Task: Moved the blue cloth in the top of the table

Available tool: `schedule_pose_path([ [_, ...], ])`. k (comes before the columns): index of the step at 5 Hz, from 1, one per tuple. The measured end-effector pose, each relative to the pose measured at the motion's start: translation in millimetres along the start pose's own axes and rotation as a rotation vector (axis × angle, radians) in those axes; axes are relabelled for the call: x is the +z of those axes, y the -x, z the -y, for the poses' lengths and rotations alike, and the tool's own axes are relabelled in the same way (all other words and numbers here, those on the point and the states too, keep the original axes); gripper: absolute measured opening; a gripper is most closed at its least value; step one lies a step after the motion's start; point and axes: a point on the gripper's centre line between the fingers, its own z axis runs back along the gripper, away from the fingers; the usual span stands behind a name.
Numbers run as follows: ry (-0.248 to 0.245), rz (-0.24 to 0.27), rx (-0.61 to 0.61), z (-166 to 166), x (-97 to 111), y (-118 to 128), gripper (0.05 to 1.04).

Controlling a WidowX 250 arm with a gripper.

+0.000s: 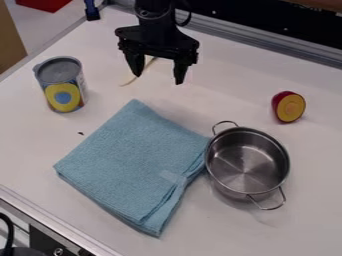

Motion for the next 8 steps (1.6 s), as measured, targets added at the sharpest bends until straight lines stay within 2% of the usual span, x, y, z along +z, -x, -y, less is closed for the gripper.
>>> schedule_pose_path([
  [1, -0.001, -0.037, -0.002, 0, -9, 9, 0.999],
  [2, 0.025, -0.074, -0.057, -7, -6, 32, 1.000],
  [3, 0.040, -0.100, -0.094, -17, -1, 51, 0.949],
  [5, 0.077, -0.162, -0.156, -23, 0, 79, 0.375],
  [6, 0.084, -0.192, -0.155, -18, -7, 83, 0.157],
  [7, 0.080, -0.207, -0.143, -12, -15, 89, 0.054],
  [8, 0.089, -0.252, -0.131, -9, -26, 95, 0.052],
])
